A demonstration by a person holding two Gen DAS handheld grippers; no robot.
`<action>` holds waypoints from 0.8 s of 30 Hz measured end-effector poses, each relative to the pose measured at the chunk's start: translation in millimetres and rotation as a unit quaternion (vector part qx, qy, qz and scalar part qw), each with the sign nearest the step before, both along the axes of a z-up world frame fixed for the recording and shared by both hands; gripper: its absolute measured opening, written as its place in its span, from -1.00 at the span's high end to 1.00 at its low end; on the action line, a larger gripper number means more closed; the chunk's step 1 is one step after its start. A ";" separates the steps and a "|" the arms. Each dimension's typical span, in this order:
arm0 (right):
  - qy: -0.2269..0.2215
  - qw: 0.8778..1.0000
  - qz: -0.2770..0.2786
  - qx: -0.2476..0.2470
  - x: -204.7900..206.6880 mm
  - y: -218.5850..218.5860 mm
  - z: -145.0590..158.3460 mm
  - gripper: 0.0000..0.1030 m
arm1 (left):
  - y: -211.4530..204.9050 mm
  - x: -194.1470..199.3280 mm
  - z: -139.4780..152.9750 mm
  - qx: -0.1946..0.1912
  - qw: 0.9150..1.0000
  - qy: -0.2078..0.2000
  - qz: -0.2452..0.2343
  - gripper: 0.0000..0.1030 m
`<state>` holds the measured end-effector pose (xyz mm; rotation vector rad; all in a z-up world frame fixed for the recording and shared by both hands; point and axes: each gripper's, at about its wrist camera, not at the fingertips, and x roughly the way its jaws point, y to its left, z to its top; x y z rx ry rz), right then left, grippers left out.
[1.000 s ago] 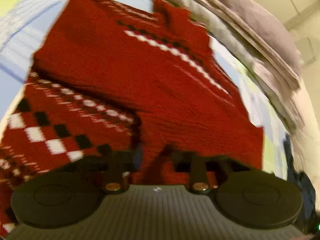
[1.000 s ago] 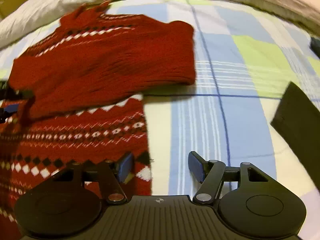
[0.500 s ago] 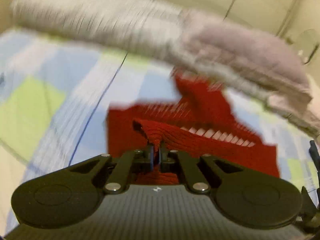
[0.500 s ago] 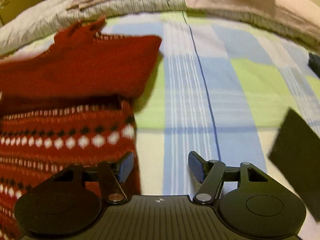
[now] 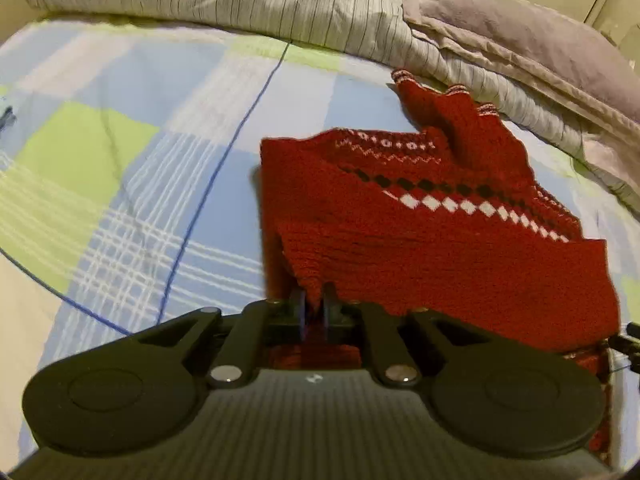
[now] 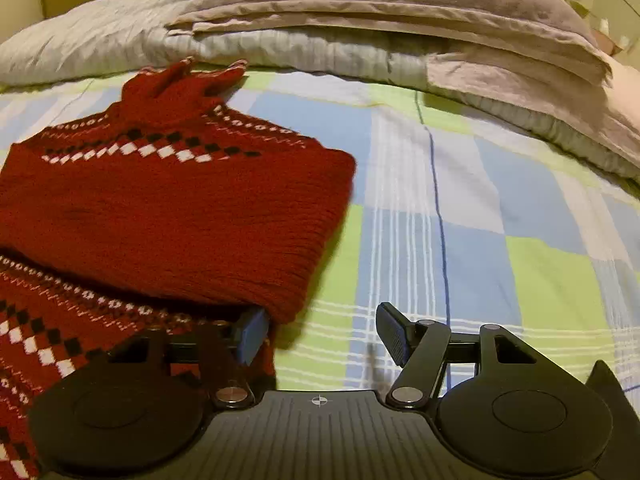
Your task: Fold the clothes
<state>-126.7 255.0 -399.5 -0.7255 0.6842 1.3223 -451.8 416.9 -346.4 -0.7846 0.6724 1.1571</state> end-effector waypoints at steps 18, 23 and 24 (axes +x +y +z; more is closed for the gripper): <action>0.121 0.993 -0.007 -0.012 31.1 69.4 -7.1 -0.23 | 23.5 -12.2 -7.2 -0.011 0.997 -0.052 0.051 0.84; 0.170 0.985 -0.019 0.011 53.5 120.8 9.6 -0.23 | 72.7 0.6 14.4 0.002 0.995 -0.093 0.035 0.52; 0.179 0.983 -0.021 0.016 57.9 131.7 13.2 -0.23 | 88.0 7.9 14.9 -0.006 0.993 -0.110 0.030 0.41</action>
